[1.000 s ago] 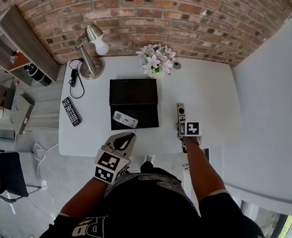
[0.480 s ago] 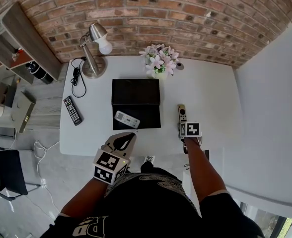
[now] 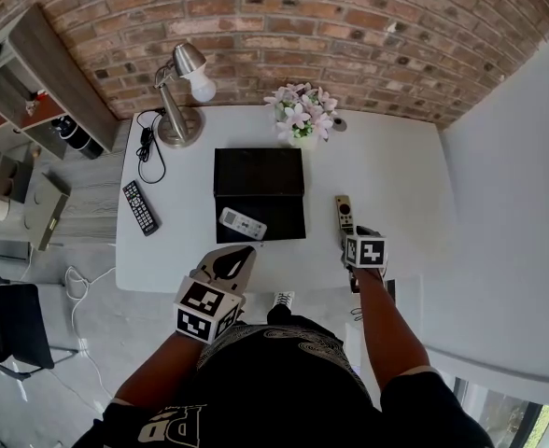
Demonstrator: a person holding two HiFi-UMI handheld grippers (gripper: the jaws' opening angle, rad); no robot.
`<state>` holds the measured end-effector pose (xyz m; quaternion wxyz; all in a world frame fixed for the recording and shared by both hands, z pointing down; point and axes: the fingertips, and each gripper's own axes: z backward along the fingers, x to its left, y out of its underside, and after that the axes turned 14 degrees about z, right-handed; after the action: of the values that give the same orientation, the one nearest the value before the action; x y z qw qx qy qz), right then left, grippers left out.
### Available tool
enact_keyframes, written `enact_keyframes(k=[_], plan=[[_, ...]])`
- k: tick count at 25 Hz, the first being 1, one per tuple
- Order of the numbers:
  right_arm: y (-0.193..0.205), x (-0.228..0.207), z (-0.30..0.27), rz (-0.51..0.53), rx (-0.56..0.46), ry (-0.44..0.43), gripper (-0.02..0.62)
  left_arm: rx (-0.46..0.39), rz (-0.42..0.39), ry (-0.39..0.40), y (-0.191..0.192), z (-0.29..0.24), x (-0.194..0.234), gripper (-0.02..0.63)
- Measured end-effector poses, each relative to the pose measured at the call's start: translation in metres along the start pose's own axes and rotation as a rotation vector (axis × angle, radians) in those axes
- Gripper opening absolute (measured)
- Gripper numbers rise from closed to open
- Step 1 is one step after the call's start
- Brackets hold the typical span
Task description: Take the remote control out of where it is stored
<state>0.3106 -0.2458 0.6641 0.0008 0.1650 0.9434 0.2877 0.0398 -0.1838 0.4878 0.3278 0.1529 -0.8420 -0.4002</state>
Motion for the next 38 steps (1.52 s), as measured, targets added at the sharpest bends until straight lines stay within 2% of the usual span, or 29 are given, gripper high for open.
enact_keyframes(k=[6,10,11,14,17,21,27,33,38], plan=[[-0.048,0.049,0.049,-0.011,-0.209,-0.113,0.192,-0.031,0.014,-0.009,-0.01,0.009,0.007,0.006],[-0.072,0.091,0.081,0.006,-0.334,-0.203,0.062,-0.046,0.016,-0.02,-0.014,0.018,0.014,0.006],[-0.079,0.106,0.09,0.021,-0.361,-0.237,0.008,-0.047,0.016,-0.024,-0.014,0.02,0.017,0.006],[-0.096,0.154,0.11,0.099,-0.424,-0.353,0.006,-0.045,0.02,-0.038,-0.011,0.026,0.025,0.006],[-0.106,0.195,0.122,0.212,-0.461,-0.424,0.006,-0.044,0.025,-0.053,-0.006,0.031,0.032,0.006],[-0.112,0.233,0.126,0.322,-0.468,-0.474,0.006,-0.043,0.035,-0.072,0.0,0.039,0.041,0.006],[-0.112,0.259,0.118,0.369,-0.438,-0.528,0.006,-0.047,0.026,-0.106,0.005,0.052,0.051,0.005],[-0.112,0.271,0.106,0.421,-0.397,-0.536,0.006,-0.07,0.092,-0.116,0.006,0.061,0.063,0.006],[-0.117,0.272,0.088,0.468,-0.351,-0.509,0.007,-0.032,0.059,-0.14,0.015,0.062,0.067,0.006]])
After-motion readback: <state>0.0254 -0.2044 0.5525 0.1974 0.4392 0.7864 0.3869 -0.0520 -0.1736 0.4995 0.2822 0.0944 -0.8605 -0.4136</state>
